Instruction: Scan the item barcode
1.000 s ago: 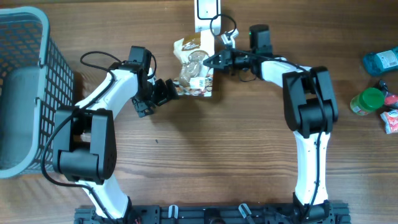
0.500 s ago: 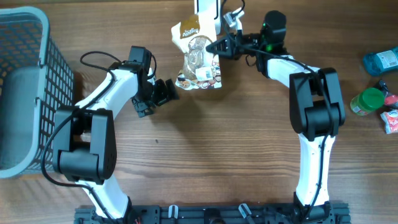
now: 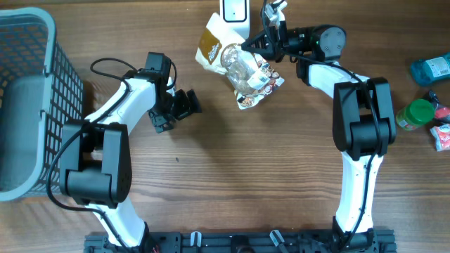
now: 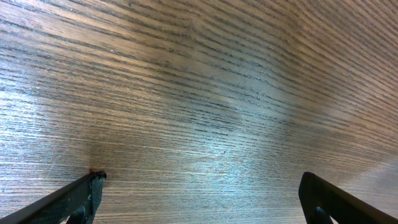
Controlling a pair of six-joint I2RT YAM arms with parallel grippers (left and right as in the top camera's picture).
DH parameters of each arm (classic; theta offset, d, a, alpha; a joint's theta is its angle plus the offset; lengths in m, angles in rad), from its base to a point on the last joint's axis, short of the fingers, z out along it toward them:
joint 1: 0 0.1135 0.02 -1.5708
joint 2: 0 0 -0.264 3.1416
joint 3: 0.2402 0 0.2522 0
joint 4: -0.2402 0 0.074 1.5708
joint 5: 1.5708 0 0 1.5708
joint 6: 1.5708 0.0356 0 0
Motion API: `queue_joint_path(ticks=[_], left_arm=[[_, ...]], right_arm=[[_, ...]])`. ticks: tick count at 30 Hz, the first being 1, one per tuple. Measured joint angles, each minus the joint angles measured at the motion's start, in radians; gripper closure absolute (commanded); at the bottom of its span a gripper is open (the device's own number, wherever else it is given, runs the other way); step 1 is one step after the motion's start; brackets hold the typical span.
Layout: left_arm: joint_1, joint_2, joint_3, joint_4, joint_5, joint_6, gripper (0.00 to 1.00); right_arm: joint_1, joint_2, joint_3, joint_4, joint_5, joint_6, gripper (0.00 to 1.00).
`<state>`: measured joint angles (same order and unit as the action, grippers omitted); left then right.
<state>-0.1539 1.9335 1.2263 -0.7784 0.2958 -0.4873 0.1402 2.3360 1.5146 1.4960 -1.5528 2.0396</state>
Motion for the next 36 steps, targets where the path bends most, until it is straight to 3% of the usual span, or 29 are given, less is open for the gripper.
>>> queue_joint_path(ticks=[15, 20, 23, 27, 32, 36], left_arm=[[0.009, 0.0, 0.0, 0.0, 0.045, 0.008, 0.0], [0.043, 0.001, -0.023, 0.095, 0.23, 0.003, 0.0], [0.025, 0.039, -0.04, 0.295, 0.479, -0.054, 0.0], [0.018, 0.042, -0.042, 0.387, 0.613, -0.149, 0.0], [0.018, 0.042, -0.043, 0.462, 0.672, -0.229, 0.0], [0.019, 0.042, -0.042, 0.352, 0.59, -0.242, 0.0]], right_arm=[[0.0, 0.0, 0.0, -0.073, -0.003, 0.025, 0.95], [0.0, 0.0, 0.0, -0.075, -0.003, 0.024, 0.95], [0.0, 0.0, 0.0, -0.085, -0.003, 0.024, 0.95], [0.0, 0.0, 0.0, -0.1, -0.003, 0.024, 0.95], [0.0, 0.0, 0.0, -0.11, -0.003, 0.024, 0.95], [0.0, 0.0, 0.0, -0.194, -0.003, 0.019, 0.95]])
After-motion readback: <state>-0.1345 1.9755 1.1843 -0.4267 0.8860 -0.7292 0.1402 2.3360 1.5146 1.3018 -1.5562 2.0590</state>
